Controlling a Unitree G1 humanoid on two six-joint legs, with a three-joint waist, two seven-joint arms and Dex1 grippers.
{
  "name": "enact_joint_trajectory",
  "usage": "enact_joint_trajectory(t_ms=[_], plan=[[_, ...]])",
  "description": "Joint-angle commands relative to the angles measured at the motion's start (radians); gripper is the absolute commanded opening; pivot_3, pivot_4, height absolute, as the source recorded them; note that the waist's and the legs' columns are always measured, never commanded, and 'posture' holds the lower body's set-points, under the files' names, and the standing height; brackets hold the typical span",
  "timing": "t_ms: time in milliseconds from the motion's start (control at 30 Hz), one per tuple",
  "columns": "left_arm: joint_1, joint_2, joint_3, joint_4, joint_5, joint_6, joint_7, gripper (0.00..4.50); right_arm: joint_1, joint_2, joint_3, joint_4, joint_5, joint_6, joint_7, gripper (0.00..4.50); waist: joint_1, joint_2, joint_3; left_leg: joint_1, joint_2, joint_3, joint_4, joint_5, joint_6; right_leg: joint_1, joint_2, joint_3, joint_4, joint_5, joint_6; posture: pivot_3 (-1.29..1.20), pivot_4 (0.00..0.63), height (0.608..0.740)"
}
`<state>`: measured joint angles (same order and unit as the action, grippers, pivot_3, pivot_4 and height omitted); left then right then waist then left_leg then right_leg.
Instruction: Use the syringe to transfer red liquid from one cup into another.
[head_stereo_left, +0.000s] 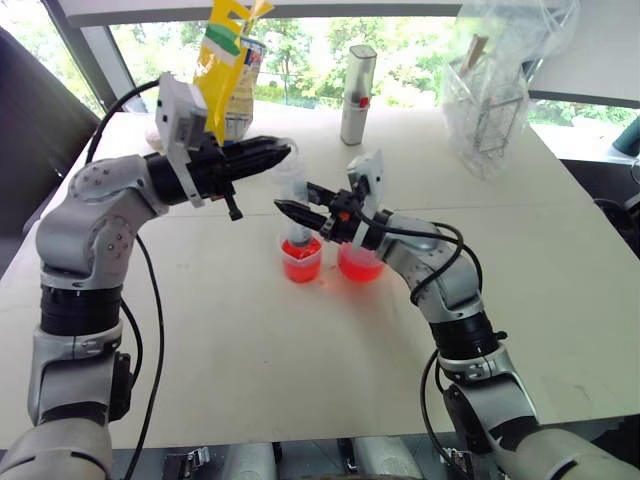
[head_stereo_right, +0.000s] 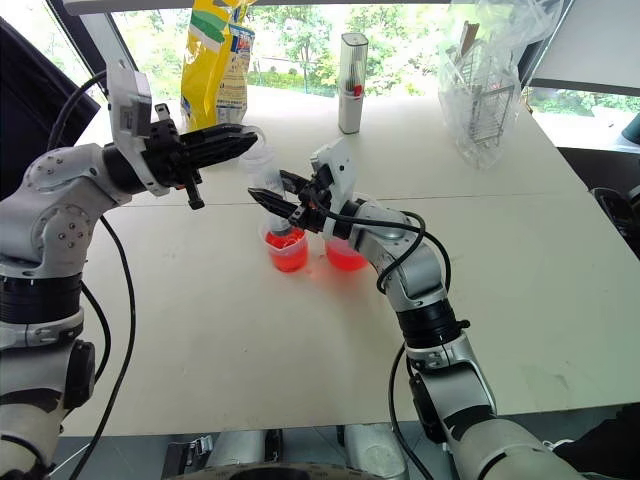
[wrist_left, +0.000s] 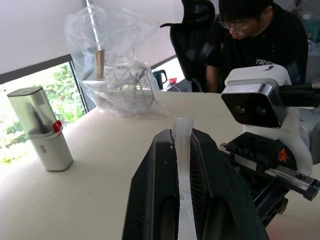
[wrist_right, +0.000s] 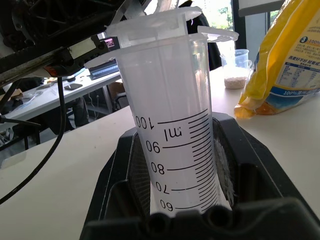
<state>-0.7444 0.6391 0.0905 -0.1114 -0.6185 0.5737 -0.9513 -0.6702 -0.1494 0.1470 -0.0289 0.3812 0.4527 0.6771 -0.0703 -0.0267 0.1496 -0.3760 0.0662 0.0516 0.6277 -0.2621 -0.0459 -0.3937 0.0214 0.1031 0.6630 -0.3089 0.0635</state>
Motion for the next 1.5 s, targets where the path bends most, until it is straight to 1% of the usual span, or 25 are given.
enact_joint_trajectory(t_ms=[33,133,233,267,300,333,367,400,433,467,567,700,800,900,1033,1167,1267,1367,1500], plan=[[0.029,0.016,-0.054,-0.002,0.022,0.051,-0.011,0.02,-0.055,0.022,-0.092,-0.123,0.067,-0.045,-0.037,1.4,0.0,0.0,0.0,0.0,0.0,0.0,0.0,0.0,0.0,0.0,0.0,0.0,0.0,0.0,0.0,0.0,0.15,0.74],[0.012,0.016,-0.03,-0.009,0.01,0.061,0.009,0.02,-0.033,0.029,-0.072,-0.122,0.063,-0.037,-0.033,1.4,0.0,0.0,0.0,0.0,0.0,0.0,0.0,0.0,0.0,0.0,0.0,0.0,0.0,0.0,0.0,0.0,0.15,0.74],[-0.009,0.012,0.005,-0.005,-0.01,0.083,0.042,1.21,-0.018,0.033,-0.054,-0.121,0.058,-0.033,-0.03,1.4,0.0,0.0,0.0,0.0,0.0,0.0,0.0,0.0,0.0,0.0,0.0,0.0,0.0,0.0,0.0,0.0,0.15,0.74],[-0.016,0.009,0.019,-0.001,-0.018,0.091,0.054,1.8,-0.014,0.034,-0.05,-0.12,0.058,-0.032,-0.031,1.4,0.0,0.0,0.0,0.0,0.0,0.0,0.0,0.0,0.0,0.0,0.0,0.0,0.0,0.0,0.0,0.0,0.15,0.74],[-0.023,0.008,0.034,0.005,-0.026,0.099,0.064,2.13,-0.011,0.035,-0.046,-0.119,0.058,-0.03,-0.031,1.4,0.0,0.0,0.0,0.0,0.0,0.0,0.0,0.0,0.0,0.0,0.0,0.0,0.0,0.0,0.0,0.0,0.15,0.74],[-0.028,0.008,0.047,0.009,-0.032,0.105,0.072,2.7,-0.008,0.036,-0.044,-0.118,0.058,-0.027,-0.031,1.4,-0.001,0.0,0.0,0.0,0.0,0.0,0.0,0.0,0.0,0.0,0.0,0.0,0.0,0.0,0.0,0.0,0.15,0.74],[-0.032,0.009,0.057,0.012,-0.037,0.107,0.08,3.11,-0.006,0.037,-0.042,-0.117,0.058,-0.024,-0.032,1.4,-0.001,0.0,0.0,0.0,0.0,0.0,0.0,0.0,0.0,0.0,0.0,0.0,0.0,0.0,0.0,0.0,0.15,0.74],[-0.041,0.009,0.077,0.018,-0.045,0.109,0.093,3.73,-0.002,0.04,-0.039,-0.114,0.055,-0.02,-0.035,1.4,-0.001,0.0,0.0,0.0,0.0,0.0,0.0,0.0,0.0,0.0,0.0,0.0,0.0,0.0,0.0,0.0,0.15,0.74],[-0.046,0.009,0.091,0.02,-0.05,0.111,0.103,4.21,0.002,0.042,-0.036,-0.113,0.054,-0.017,-0.038,1.4,-0.001,0.0,0.0,0.0,0.0,0.0,0.0,0.0,0.0,0.0,0.0,0.0,0.0,0.0,0.0,0.0,0.15,0.74],[-0.055,0.014,0.121,0.027,-0.068,0.117,0.115,4.48,0.007,0.044,-0.031,-0.111,0.05,-0.014,-0.044,1.4,-0.001,0.0,0.0,0.0,0.0,0.0,-0.001,0.0,0.0,-0.001,0.0,0.0,0.0,0.0,0.0,0.0,0.15,0.74],[-0.055,0.041,0.179,0.039,-0.097,0.129,0.125,4.48,0.017,0.048,-0.023,-0.106,0.04,-0.012,-0.052,1.4,-0.002,0.0,0.0,0.0,0.0,0.0,-0.001,0.0,0.0,-0.001,0.0,0.0,0.0,0.0,0.0,0.0,0.15,0.74],[-0.011,0.094,0.225,0.024,-0.124,0.143,0.099,4.48,0.019,0.05,-0.027,-0.103,0.034,-0.004,-0.067,1.4,-0.001,0.0,0.0,0.0,0.001,0.0,-0.001,0.0,0.0,-0.001,0.0,0.0,0.0,0.0,0.0,0.0,0.15,0.74],[0.079,0.13,0.234,-0.032,-0.13,0.151,0.075,4.48,-0.002,0.04,-0.049,-0.103,0.04,0.01,-0.085,1.4,-0.003,0.0,0.0,0.0,0.001,0.0,-0.002,0.0,0.0,-0.001,-0.001,0.0,0.0,0.0,0.0,0.0,0.15,0.74],[0.151,0.143,0.218,-0.074,-0.123,0.138,0.062,4.48,-0.041,0.021,-0.075,-0.102,0.039,0.047,-0.118,1.4,0.0,0.0,0.0,0.0,0.001,0.001,-0.002,0.0,0.0,-0.002,-0.002,0.0,0.0,0.0,0.0,0.0,0.15,0.74],[0.231,0.143,0.186,-0.119,-0.099,0.113,0.045,4.48,-0.148,0.001,-0.176,-0.102,0.097,0.207,-0.229,1.4,0.0,0.0,0.0,-0.001,0.001,0.001,-0.002,0.0,0.0,-0.002,-0.003,0.0,0.0,0.0,0.0,0.0,0.15,0.74],[0.276,0.12,0.161,-0.158,-0.104,0.102,0.045,4.48,-0.318,-0.08,-0.314,-0.079,0.169,0.45,-0.352,1.4,0.0,0.001,0.001,-0.001,0.0,0.001,-0.003,0.0,0.0,-0.003,-0.005,0.0,-0.001,0.0,0.0,0.0,0.15,0.74],[0.301,0.108,0.143,-0.18,-0.099,0.089,0.043,4.48,-0.437,-0.182,-0.39,0.016,0.163,0.667,-0.439,1.4,0.0,0.0,0.0,-0.005,0.0,0.001,-0.003,0.0,0.0,-0.006,-0.005,0.0,-0.002,0.0,-0.001,0.0,0.15,0.74],[0.31,0.101,0.134,-0.189,-0.099,0.084,0.046,4.48,-0.488,-0.287,-0.395,0.095,0.137,0.801,-0.455,1.4,0.001,0.0,0.0,-0.005,0.0,0.001,-0.007,0.0,0.0,-0.005,-0.006,0.0,-0.006,-0.001,-0.002,0.0,0.15,0.74],[0.314,0.097,0.121,-0.194,-0.089,0.076,0.045,4.48,-0.477,-0.382,-0.364,0.194,0.114,0.954,-0.44,1.4,-0.002,0.0,0.0,-0.007,-0.001,0.004,-0.011,0.0,0.0,-0.007,-0.006,0.001,-0.012,0.0,-0.001,0.0,0.15,0.74]])
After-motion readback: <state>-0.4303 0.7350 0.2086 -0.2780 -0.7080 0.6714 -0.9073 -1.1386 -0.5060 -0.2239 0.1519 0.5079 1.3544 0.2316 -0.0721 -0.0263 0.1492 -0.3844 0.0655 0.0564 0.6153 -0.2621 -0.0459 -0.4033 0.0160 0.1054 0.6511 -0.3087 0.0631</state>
